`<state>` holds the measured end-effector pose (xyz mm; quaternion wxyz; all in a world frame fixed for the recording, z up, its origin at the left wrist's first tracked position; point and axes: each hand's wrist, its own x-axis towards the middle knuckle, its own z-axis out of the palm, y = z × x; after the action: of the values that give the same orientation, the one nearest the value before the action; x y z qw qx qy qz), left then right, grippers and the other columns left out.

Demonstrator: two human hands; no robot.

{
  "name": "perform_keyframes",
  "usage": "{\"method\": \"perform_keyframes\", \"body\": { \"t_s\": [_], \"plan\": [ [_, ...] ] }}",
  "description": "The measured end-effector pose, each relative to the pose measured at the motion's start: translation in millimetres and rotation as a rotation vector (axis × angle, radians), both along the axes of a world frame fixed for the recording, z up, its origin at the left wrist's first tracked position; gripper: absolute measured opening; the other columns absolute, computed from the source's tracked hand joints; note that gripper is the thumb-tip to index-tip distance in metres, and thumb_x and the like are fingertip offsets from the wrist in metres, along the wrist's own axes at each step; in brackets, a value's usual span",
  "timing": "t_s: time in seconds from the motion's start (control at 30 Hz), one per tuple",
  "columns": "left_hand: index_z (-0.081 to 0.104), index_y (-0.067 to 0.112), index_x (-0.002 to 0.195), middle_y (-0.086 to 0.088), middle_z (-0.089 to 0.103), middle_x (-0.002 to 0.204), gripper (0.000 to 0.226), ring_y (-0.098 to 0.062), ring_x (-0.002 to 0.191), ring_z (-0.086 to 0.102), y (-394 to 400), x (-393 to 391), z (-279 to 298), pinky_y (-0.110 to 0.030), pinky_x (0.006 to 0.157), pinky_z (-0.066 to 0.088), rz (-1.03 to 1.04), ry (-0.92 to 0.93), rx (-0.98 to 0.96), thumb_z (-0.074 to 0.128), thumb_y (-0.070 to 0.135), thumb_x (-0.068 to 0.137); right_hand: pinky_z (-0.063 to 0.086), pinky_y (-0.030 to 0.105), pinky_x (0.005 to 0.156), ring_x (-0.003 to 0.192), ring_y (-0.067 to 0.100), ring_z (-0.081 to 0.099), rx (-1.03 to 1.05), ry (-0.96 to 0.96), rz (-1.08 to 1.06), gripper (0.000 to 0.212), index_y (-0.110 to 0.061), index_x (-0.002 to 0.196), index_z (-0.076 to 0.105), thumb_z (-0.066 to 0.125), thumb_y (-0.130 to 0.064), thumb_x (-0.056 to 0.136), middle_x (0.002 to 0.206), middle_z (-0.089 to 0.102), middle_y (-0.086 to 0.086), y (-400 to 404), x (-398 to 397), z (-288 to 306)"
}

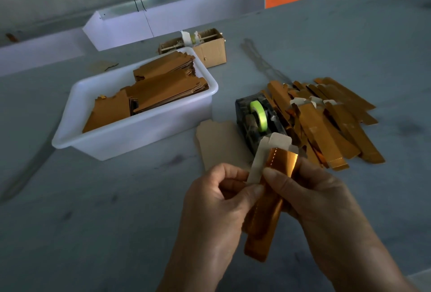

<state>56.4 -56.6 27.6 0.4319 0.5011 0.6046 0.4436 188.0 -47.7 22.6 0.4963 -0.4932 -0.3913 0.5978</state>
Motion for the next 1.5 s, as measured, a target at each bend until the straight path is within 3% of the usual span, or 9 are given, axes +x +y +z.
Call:
{"method": "perform_keyframes", "body": {
  "t_s": [0.2,0.4,0.6,0.77,0.87,1.0,1.13,1.37,1.5],
  "plan": [
    [0.070,0.029,0.076,0.006,0.068,0.070,0.012,-0.006,0.062,0.064,-4,8,-1,-0.020,0.051,0.047,0.127,0.175,0.175,0.077,0.019,0.077,0.057,0.027,0.063,0.074,0.020,0.071,-0.025,0.059,0.000,0.027,-0.017,0.078,0.073,0.065,-0.031,0.057,0.078,0.073,0.011,-2,3,0],
    [0.076,0.016,0.085,-0.001,0.056,0.072,0.022,-0.019,0.070,0.059,-13,21,-8,-0.023,0.053,0.044,0.127,0.846,0.539,0.080,0.002,0.069,0.055,0.028,0.066,0.074,0.020,0.071,-0.042,0.092,-0.011,0.030,-0.015,0.086,0.071,0.063,-0.029,0.061,0.077,0.072,0.010,-1,0,0],
    [0.075,0.008,0.104,-0.002,0.063,0.072,0.043,-0.019,0.075,0.056,-25,31,-20,-0.027,0.055,0.047,0.078,1.212,0.527,0.034,0.006,0.091,0.054,0.030,0.070,0.079,0.018,0.070,-0.030,0.069,-0.029,0.024,-0.024,0.079,0.073,0.062,-0.036,0.062,0.082,0.072,0.006,-2,0,-1],
    [0.076,0.022,0.083,0.007,0.057,0.068,0.014,-0.008,0.068,0.044,-26,34,-20,-0.012,0.047,0.024,-0.019,1.056,0.341,0.063,0.027,0.079,0.054,0.020,0.060,0.075,0.015,0.070,-0.023,0.007,-0.035,0.028,-0.023,0.077,0.072,0.069,-0.043,0.058,0.078,0.072,0.004,-4,-6,-2],
    [0.078,0.022,0.093,0.007,0.058,0.082,0.046,-0.009,0.068,0.057,-28,33,-26,-0.002,0.050,0.020,0.001,1.021,0.341,0.092,0.020,0.049,0.056,0.033,0.074,0.080,0.024,0.068,-0.039,-0.017,-0.076,0.007,-0.020,0.074,0.072,0.068,-0.025,0.076,0.075,0.070,0.007,-1,-7,-8],
    [0.074,0.018,0.091,0.003,0.065,0.094,0.024,-0.010,0.085,0.065,-22,20,-18,-0.018,0.063,0.053,0.104,0.703,0.494,0.077,0.002,0.074,0.052,0.045,0.084,0.077,0.024,0.064,-0.048,0.031,-0.044,0.014,-0.017,0.072,0.071,0.067,-0.029,0.068,0.073,0.069,0.008,-2,-11,-7],
    [0.066,0.027,0.078,0.005,0.071,0.073,0.009,-0.010,0.066,0.069,-17,11,-7,-0.022,0.052,0.054,0.121,0.082,0.035,0.067,0.021,0.085,0.050,0.042,0.084,0.078,0.021,0.063,-0.029,0.144,-0.006,0.015,-0.019,0.067,0.069,0.064,-0.033,0.068,0.072,0.065,0.006,-5,-14,-3],
    [0.072,0.024,0.081,-0.006,0.073,0.072,0.007,-0.021,0.061,0.069,-13,-3,3,-0.036,0.057,0.057,-0.120,-0.080,-0.090,0.066,0.021,0.085,0.049,0.033,0.072,0.062,0.011,0.062,-0.084,0.101,0.022,0.024,-0.018,0.065,0.067,0.061,-0.039,0.073,0.061,0.063,0.000,-3,-10,-2],
    [0.072,0.015,0.070,-0.001,0.060,0.049,0.015,-0.011,0.038,0.049,-4,-5,1,-0.019,0.038,0.038,0.033,-0.141,-0.078,0.068,0.009,0.084,0.052,0.018,0.055,0.065,0.007,0.064,0.131,-0.223,-0.094,0.040,-0.016,0.074,0.067,0.054,-0.054,0.071,0.072,0.068,-0.003,5,1,7]
  ]
}}
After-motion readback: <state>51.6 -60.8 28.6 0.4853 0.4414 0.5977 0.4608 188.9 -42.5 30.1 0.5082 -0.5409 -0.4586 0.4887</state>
